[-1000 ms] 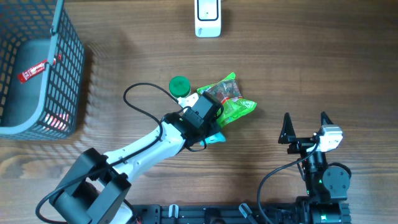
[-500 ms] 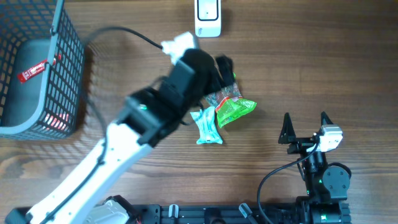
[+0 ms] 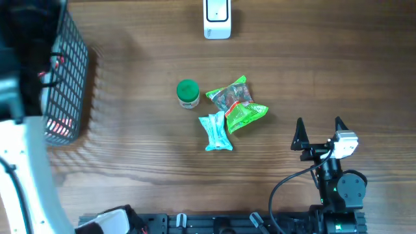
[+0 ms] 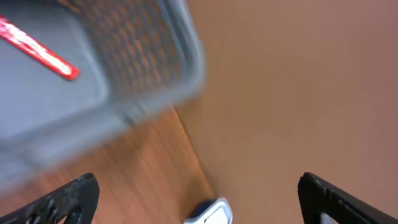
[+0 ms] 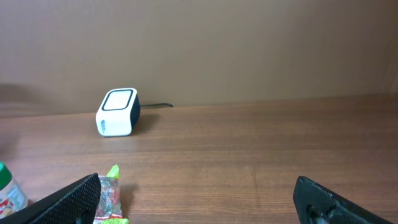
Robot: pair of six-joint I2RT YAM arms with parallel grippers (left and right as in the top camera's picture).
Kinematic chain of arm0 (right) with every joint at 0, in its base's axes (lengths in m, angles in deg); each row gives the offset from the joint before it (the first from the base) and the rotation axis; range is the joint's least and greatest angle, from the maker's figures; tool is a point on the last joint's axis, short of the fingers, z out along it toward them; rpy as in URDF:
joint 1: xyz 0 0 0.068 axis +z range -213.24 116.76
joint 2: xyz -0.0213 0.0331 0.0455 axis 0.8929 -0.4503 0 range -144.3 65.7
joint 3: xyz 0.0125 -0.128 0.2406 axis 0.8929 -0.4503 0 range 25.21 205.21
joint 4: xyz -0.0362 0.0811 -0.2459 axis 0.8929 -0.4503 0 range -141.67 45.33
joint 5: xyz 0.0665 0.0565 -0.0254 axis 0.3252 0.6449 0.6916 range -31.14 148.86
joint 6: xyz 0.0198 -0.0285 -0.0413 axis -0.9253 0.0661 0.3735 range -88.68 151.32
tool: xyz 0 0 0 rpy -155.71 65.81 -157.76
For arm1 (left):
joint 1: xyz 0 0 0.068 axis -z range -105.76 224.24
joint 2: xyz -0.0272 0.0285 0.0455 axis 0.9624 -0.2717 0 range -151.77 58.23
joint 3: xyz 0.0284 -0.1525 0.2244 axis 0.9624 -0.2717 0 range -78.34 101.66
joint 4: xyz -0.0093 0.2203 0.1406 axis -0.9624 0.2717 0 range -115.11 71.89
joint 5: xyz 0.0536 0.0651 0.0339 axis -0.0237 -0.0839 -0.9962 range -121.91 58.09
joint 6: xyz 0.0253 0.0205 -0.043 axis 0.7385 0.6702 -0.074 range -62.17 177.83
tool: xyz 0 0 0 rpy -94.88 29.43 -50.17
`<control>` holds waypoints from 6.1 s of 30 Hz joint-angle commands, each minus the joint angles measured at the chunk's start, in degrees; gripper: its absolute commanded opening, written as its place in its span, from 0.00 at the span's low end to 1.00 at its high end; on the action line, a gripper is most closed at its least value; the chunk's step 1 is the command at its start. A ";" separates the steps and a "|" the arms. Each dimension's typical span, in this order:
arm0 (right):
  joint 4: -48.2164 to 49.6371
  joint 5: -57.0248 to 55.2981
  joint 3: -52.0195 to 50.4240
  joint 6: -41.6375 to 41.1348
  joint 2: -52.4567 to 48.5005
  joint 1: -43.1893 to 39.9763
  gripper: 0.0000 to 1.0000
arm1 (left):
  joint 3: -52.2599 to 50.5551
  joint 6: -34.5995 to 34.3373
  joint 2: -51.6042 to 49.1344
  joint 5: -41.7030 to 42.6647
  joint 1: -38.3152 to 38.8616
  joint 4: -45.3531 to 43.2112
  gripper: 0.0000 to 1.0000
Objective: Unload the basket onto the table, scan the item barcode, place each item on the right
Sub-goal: 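Return the left gripper to the basket, then grasp the red-white Kleenex tissue pack in the basket with left gripper, then carry the tissue pack to the scanner and hold it there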
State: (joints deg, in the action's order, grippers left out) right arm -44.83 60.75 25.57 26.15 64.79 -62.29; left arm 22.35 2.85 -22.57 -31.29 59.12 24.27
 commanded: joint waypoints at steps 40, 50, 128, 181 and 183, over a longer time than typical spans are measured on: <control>0.20 0.76 -0.07 -0.85 -0.04 -0.15 1.00 | 0.52 3.28 -39.04 -1.68 -21.77 19.56 1.00; 0.20 0.74 -0.07 -0.83 -0.04 -0.15 1.00 | -0.66 5.33 -39.23 -5.27 -20.98 22.32 1.00; 0.20 0.76 -0.07 -0.83 -0.07 -0.15 1.00 | 45.31 4.59 -25.53 -2.43 36.37 44.96 0.13; 0.20 0.74 -0.07 -0.83 -0.07 -0.15 1.00 | 1.99 3.15 -49.83 8.13 66.75 17.03 0.26; 0.20 0.76 -0.07 -0.83 -0.07 -0.15 1.00 | 2.08 3.15 -49.22 8.13 66.75 17.31 0.44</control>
State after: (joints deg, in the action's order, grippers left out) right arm -44.83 60.75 25.57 26.15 64.79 -62.29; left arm 24.45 6.41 -72.07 -23.81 126.29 41.26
